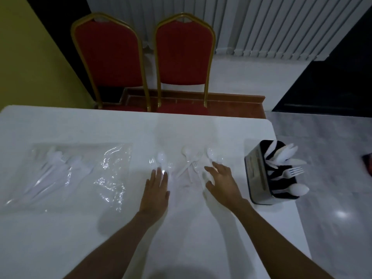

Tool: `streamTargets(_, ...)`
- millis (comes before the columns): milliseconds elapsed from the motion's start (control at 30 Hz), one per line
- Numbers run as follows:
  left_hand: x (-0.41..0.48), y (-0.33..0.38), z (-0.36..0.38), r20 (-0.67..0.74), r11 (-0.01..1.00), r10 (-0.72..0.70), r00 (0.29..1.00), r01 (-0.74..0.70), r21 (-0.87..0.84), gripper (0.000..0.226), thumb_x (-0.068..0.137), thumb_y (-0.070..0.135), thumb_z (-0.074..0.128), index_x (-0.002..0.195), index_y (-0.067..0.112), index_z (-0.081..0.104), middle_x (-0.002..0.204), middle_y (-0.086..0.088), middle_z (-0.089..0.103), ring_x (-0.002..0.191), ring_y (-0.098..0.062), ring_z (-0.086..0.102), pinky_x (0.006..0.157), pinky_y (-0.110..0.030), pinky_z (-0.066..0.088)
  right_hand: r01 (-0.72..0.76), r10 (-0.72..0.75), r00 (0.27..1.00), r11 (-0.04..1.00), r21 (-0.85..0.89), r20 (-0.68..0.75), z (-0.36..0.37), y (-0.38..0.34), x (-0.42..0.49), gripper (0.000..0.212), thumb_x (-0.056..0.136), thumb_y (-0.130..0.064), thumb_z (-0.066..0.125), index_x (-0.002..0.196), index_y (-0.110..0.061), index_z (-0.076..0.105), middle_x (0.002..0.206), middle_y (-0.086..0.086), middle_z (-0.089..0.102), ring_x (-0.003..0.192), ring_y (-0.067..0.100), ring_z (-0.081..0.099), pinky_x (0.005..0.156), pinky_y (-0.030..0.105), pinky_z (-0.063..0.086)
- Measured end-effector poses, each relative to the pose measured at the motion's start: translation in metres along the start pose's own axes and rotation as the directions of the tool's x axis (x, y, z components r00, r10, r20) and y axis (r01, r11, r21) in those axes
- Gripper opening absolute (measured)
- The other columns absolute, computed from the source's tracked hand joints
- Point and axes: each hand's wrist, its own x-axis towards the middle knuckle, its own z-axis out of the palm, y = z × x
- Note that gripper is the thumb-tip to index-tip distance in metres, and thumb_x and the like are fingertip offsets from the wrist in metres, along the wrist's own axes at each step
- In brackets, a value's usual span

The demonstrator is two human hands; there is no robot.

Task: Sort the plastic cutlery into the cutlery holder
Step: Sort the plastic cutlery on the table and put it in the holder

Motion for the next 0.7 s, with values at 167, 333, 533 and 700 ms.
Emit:
streamTargets(167,-0.021,-0.030,0.010,0.145,0.988,-0.034,0.989,0.012,0.152,0.071,0.083,0.055,0.032,0.145,0.019,0.027,0.152,-0.013,0.033,0.136,-0.031,0.039,0.097,-0.055,0.042,-0.050,0.069,0.993,0.981,-0.185,0.098,0.048,0.003,-0.001,0.058,0.099,-0.030,0.042,0.152,-0.018,0.023,0.161,0.013,0.010,0.148,0.039,0.003,0.120,0.048,0.011)
streamTargets(333,-0.023,-0.043,0.010,0.144,0.996,0.047,0.988,-0.057,0.065,0.074,0.083,0.063,0.011,0.148,0.033,-0.006,0.158,0.000,-0.014,0.145,-0.021,-0.010,0.116,-0.051,0.007,0.052,-0.050,0.999,0.981,-0.188,0.016,0.079,-0.009,-0.015,0.057,0.081,-0.003,0.062,0.136,0.002,0.048,0.143,0.022,0.046,0.135,0.043,0.039,0.106,0.051,0.040)
streamTargets(533,-0.020,-0.044,0.004,-0.035,0.994,-0.032,0.999,0.028,-0.105,0.071,0.091,0.046,0.049,0.146,0.007,0.026,0.156,-0.008,0.022,0.145,-0.027,0.018,0.114,-0.038,0.022,0.092,-0.104,0.987,0.991,-0.094,-0.123,0.073,-0.021,-0.018,0.039,0.077,0.004,0.066,0.115,-0.007,0.066,0.124,0.010,0.063,0.114,0.032,0.060,0.084,0.037,0.056)
streamTargets(700,-0.016,-0.034,-0.008,-0.145,0.984,-0.175,0.974,0.168,-0.061,0.038,0.076,0.035,0.074,0.092,0.007,0.055,0.091,-0.008,0.054,0.085,-0.028,0.053,0.065,-0.037,0.049,-0.194,0.194,0.956,0.981,0.021,-0.221,0.058,-0.013,0.002,0.023,0.092,-0.015,0.061,0.112,-0.005,0.059,0.113,0.011,0.055,0.102,0.024,0.052,0.081,0.027,0.047)
